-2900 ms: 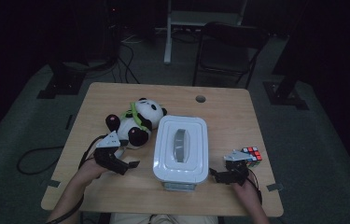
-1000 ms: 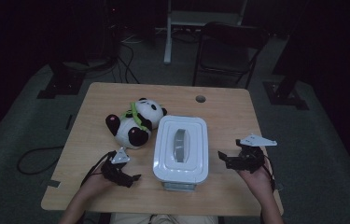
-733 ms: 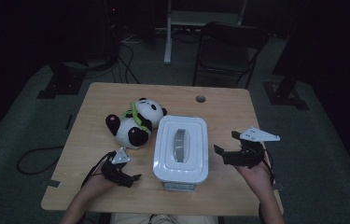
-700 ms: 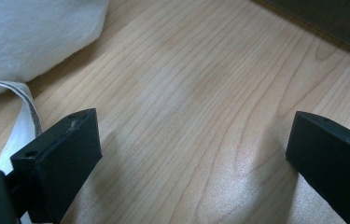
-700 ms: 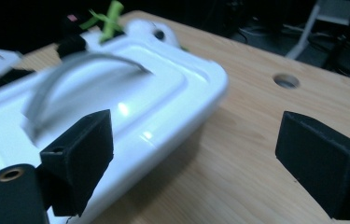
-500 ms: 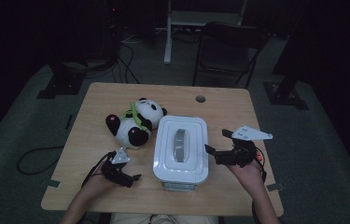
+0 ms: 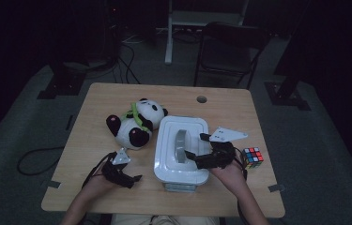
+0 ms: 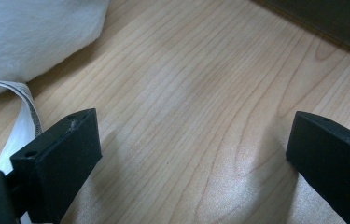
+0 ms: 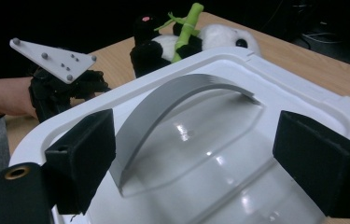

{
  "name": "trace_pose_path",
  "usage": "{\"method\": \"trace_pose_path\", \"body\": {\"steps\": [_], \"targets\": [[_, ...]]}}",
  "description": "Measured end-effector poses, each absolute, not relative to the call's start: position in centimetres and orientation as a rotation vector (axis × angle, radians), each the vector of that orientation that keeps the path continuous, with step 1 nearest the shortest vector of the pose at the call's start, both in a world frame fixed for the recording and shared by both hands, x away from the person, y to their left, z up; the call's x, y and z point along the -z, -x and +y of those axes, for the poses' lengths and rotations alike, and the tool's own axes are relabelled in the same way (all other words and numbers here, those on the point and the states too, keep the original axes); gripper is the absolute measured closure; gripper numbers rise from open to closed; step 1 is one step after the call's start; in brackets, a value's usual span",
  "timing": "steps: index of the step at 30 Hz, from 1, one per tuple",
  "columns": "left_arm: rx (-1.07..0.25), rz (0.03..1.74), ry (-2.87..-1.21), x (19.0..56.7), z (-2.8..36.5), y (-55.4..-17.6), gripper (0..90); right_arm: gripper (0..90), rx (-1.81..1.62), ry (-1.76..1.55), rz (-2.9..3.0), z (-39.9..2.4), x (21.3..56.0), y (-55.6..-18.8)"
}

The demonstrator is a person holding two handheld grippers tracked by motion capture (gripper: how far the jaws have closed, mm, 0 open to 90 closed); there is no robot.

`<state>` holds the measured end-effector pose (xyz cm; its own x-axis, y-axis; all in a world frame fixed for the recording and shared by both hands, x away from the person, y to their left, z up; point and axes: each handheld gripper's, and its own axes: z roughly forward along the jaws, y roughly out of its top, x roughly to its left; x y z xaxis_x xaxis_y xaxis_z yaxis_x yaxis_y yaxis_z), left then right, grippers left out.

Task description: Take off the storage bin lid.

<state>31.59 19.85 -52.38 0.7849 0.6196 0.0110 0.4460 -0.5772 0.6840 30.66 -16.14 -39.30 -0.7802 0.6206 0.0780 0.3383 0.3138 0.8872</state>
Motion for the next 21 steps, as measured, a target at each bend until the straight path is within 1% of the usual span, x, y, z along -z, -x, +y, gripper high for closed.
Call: {"method": "trace_pose_path", "body": {"steps": [6,7,8,9,12,13,14,17,19,21], "targets": [[-0.326,0.786,-2.282,52.4,19.8,-31.6,3.7,13.8,-1.435,-0.845,2.329,-14.7,40.0,-30.7],[-0.326,0.786,-2.283,52.4,19.9,-31.6,3.7,20.3,-1.439,-0.838,2.337,-14.5,40.1,-30.7],[-0.326,0.786,-2.283,52.4,19.9,-31.6,3.7,23.1,-1.435,-0.831,2.394,-14.4,40.1,-30.9],[-0.326,0.785,-2.284,52.4,19.9,-31.6,3.7,21.6,-1.434,-0.832,2.421,-14.1,40.3,-31.0],[-0.326,0.785,-2.284,52.4,19.9,-31.6,3.7,23.4,-1.367,-0.784,2.432,-13.4,40.6,-30.8],[-0.326,0.785,-2.283,52.4,19.9,-31.6,3.7,24.6,-1.35,-0.778,2.432,-13.2,40.7,-30.7],[-0.326,0.786,-2.283,52.4,19.9,-31.6,3.7,27.8,-1.349,-0.768,2.434,-13.1,40.7,-30.7],[-0.326,0.786,-2.282,52.4,19.8,-31.6,3.7,29.3,-1.326,-0.742,2.444,-12.7,40.8,-30.6],[-0.326,0.787,-2.282,52.4,19.8,-31.6,3.7,34.1,-1.327,-0.724,2.451,-12.7,40.8,-30.7],[-0.326,0.787,-2.282,52.4,19.8,-31.6,3.7,35.2,-1.327,-0.714,2.458,-12.6,40.7,-30.7]]}}
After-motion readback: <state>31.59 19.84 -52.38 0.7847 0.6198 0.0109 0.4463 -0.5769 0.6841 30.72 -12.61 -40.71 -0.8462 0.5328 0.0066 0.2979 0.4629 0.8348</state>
